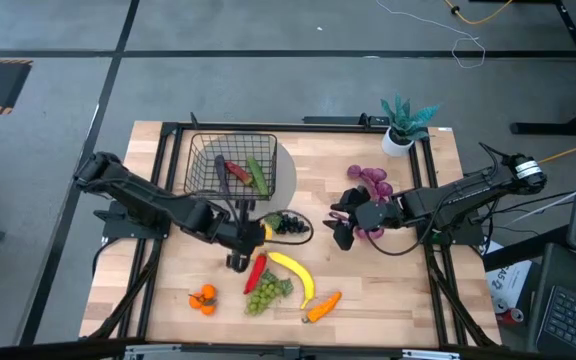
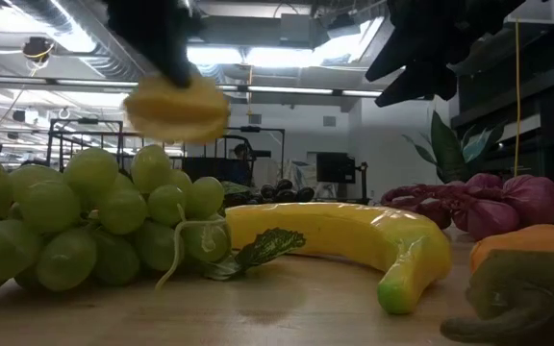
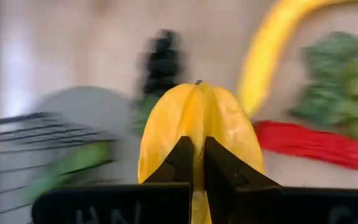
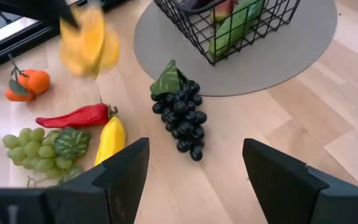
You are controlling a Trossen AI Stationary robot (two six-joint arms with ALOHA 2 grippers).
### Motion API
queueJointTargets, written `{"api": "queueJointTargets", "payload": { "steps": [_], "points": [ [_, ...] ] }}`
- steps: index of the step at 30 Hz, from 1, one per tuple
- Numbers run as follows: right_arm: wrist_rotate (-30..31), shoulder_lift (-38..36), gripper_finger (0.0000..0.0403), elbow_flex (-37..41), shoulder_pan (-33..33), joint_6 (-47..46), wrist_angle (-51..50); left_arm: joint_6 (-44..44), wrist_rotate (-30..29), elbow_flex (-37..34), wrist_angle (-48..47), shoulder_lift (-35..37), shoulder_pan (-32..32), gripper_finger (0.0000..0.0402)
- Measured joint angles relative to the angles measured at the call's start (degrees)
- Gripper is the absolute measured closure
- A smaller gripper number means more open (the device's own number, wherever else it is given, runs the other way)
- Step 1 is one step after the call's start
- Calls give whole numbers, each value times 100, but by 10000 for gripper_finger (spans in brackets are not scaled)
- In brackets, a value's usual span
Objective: Build produce basket
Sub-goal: Put the yellow starfruit into the wire basket
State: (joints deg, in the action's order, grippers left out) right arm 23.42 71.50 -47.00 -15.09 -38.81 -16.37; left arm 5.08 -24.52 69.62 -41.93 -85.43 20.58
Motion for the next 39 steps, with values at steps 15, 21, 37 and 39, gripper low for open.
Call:
{"api": "queueJointTargets", "payload": {
  "steps": [15, 21, 37, 39],
  "points": [
    [92, 1, 141, 0, 0, 20, 45, 362, -1592, 1476, -3235, 1011, -1653, 396],
    [94, 4, 141, 0, 0, 151, 44, 523, -1331, 1172, -2887, 2171, -2686, 396],
    [97, 4, 141, 0, 0, 182, 67, -220, -318, -1136, -741, 2876, -3987, 388],
    [97, 2, 141, 0, 0, 162, 68, -288, -303, -1320, -439, 2870, -4041, 379]
  ]
}}
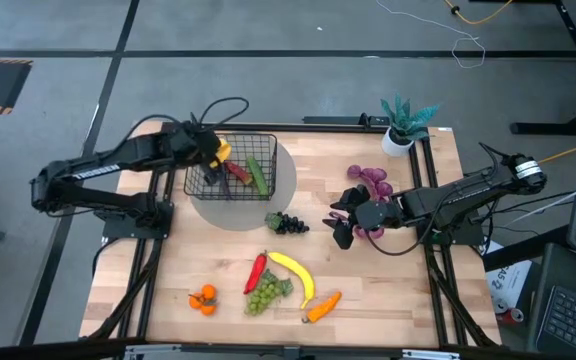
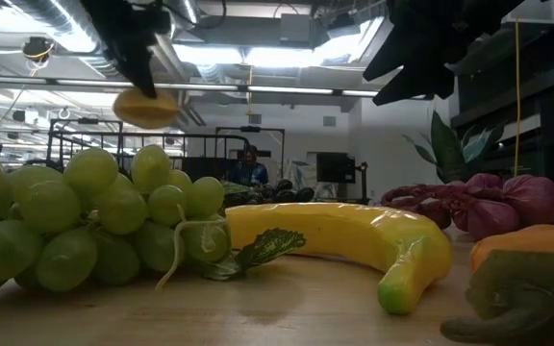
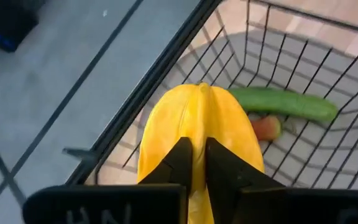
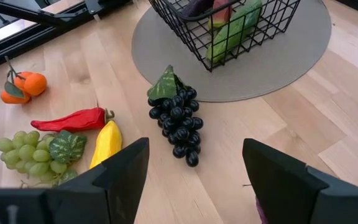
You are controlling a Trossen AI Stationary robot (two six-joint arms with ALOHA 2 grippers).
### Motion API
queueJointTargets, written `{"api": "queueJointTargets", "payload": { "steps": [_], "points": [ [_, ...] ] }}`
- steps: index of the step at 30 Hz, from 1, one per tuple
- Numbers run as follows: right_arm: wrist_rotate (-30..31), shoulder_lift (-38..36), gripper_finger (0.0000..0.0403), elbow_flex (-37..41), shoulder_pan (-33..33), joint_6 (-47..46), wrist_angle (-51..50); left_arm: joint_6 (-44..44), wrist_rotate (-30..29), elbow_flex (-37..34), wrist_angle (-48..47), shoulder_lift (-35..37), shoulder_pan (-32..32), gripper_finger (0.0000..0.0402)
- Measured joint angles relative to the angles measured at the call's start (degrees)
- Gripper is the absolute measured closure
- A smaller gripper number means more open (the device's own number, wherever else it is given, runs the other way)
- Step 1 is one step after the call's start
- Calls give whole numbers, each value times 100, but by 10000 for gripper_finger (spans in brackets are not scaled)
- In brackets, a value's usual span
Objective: Build produce basket
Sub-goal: Put the yellow starfruit into the wire basket, then put the tangerines into the wire basket
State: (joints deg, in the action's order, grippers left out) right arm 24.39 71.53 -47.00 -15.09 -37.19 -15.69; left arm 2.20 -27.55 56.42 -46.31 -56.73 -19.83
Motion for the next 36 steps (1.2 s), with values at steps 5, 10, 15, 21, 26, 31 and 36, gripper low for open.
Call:
{"api": "queueJointTargets", "payload": {
  "steps": [5, 10, 15, 21, 26, 31, 36],
  "points": [
    [2, 0, 141, 0, 0, -4, 1, 207, 56, -229, 36, 2, -16, 349],
    [16, 0, 141, 0, 2, 6, 1, 232, 78, -204, 67, 13, -14, 298],
    [180, 0, 141, 0, 2, 22, 1, 419, -187, -196, 56, 26, -14, 250],
    [171, -2, 141, 0, 2, 35, 1, 944, 720, -196, 47, 31, 151, 240],
    [163, -4, 141, 0, 2, 33, 1, 1627, 2596, -185, 45, 164, 542, 241],
    [147, -4, 141, 0, 4, 144, 1, 1877, 3582, -185, 50, 263, 1150, 241],
    [20, -4, 141, 0, 4, 595, -3, 2419, 3655, -185, 112, 284, 1873, 241]
  ]
}}
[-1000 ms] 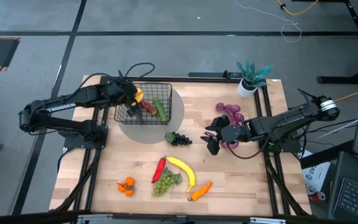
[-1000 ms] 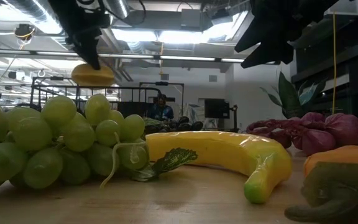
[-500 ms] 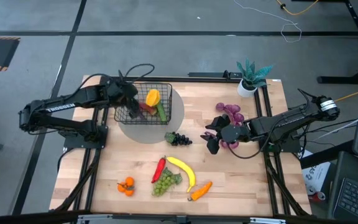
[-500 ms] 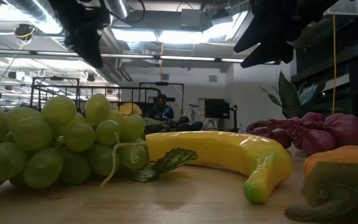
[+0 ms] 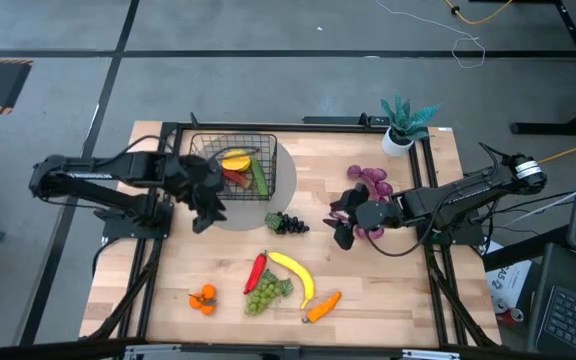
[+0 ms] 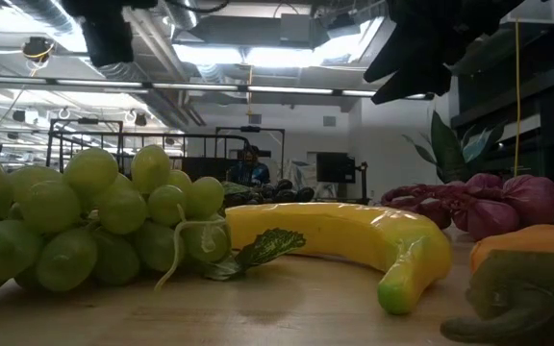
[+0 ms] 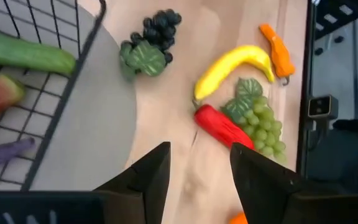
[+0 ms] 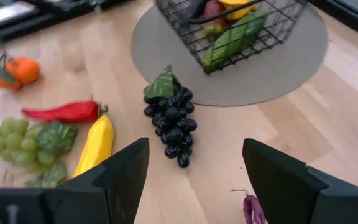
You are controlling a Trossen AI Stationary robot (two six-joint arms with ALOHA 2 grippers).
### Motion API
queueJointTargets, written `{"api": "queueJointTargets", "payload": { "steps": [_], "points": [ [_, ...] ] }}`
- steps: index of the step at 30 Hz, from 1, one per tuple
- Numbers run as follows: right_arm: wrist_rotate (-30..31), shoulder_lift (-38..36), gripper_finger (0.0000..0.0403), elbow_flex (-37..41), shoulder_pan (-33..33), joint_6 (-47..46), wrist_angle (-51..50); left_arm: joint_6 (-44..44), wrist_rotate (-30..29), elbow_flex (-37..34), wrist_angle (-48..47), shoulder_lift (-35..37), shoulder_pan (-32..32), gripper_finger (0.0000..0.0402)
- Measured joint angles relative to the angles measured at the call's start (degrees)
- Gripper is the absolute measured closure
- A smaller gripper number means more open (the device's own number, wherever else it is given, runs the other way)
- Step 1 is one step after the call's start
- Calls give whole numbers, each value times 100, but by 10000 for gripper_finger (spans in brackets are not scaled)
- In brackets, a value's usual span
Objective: Build produce basket
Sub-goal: Put the tangerines into the wire basket
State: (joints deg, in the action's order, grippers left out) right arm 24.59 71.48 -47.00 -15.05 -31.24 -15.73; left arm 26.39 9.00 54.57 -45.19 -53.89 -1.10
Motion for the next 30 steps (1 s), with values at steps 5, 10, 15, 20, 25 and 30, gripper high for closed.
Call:
{"api": "queueJointTargets", "payload": {
  "steps": [5, 10, 15, 20, 25, 30],
  "points": [
    [-178, 0, 141, 0, -2, 282, -2, -280, -208, 0, -85, -13, 599, 241],
    [-183, 0, 141, 0, -12, 305, -1, 395, -231, -2, -81, -52, 1241, 241],
    [-280, 0, 141, 0, -13, 285, 0, 1011, -437, -2, -83, -54, 2035, 241],
    [-635, 0, 141, 0, -17, -15, 2, 2036, -1082, -4, -86, -154, 2881, 241],
    [-792, 0, 141, 0, -22, -14, 2, 2319, -1460, -9, -123, -441, 3636, 241],
    [-978, 0, 141, 0, -28, -182, 2, 2740, -1597, -7, -131, -1014, 4191, 241]
  ]
}}
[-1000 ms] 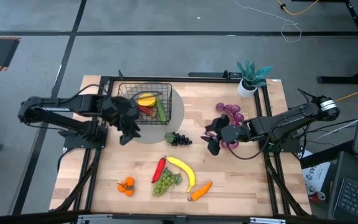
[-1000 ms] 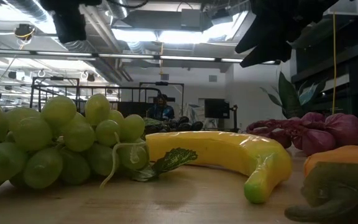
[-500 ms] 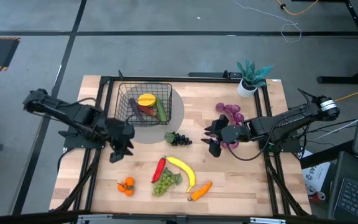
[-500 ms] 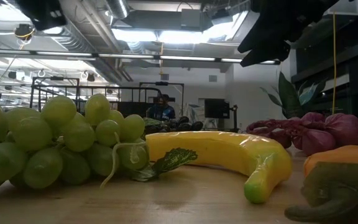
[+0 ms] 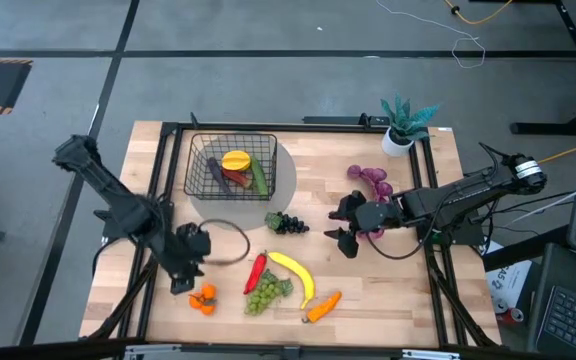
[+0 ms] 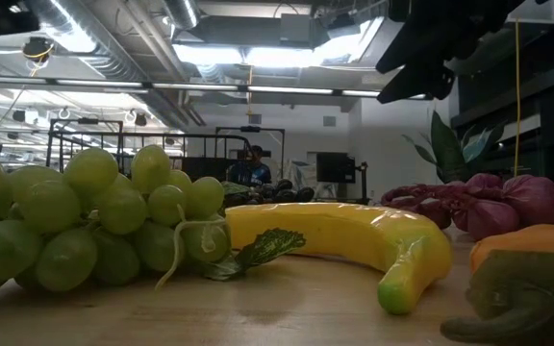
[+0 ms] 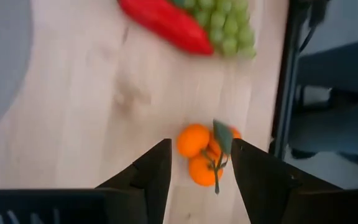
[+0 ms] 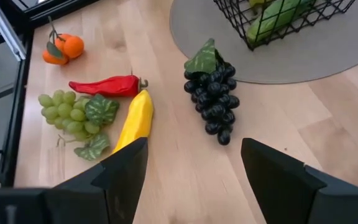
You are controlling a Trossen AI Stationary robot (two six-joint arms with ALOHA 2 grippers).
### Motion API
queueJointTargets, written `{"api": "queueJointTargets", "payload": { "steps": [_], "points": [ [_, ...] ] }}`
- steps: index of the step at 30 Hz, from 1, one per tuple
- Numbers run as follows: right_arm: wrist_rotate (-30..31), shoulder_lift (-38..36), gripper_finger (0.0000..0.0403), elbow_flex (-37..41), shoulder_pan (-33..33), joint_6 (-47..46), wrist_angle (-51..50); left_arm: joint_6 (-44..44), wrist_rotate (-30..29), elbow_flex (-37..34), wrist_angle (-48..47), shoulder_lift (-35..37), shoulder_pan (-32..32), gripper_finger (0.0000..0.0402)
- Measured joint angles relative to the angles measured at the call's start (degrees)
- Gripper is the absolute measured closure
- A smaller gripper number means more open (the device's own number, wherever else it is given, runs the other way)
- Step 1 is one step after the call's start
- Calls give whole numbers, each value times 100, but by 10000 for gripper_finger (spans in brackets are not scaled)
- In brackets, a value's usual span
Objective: Build produce basket
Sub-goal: Put the tangerines into the wire basket
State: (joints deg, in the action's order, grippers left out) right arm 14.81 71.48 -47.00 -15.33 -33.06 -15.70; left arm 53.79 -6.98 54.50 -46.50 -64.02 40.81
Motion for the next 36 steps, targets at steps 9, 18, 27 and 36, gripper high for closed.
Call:
{"api": "queueJointTargets", "payload": {
  "steps": [9, 18, 27, 36],
  "points": [
    [4, 0, 141, 0, -2, -118, 0, 1207, 647, 0, 4, -1143, 622, 241],
    [48, 0, 141, 0, -2, -120, 1, 1222, 794, 0, 109, -1766, 812, 241],
    [313, 0, 141, 0, 0, -118, 2, 1225, 718, 0, 448, -1996, 792, 241],
    [311, 0, 141, 0, 0, -118, 4, 1225, 710, 0, 780, -2219, 792, 241]
  ]
}}
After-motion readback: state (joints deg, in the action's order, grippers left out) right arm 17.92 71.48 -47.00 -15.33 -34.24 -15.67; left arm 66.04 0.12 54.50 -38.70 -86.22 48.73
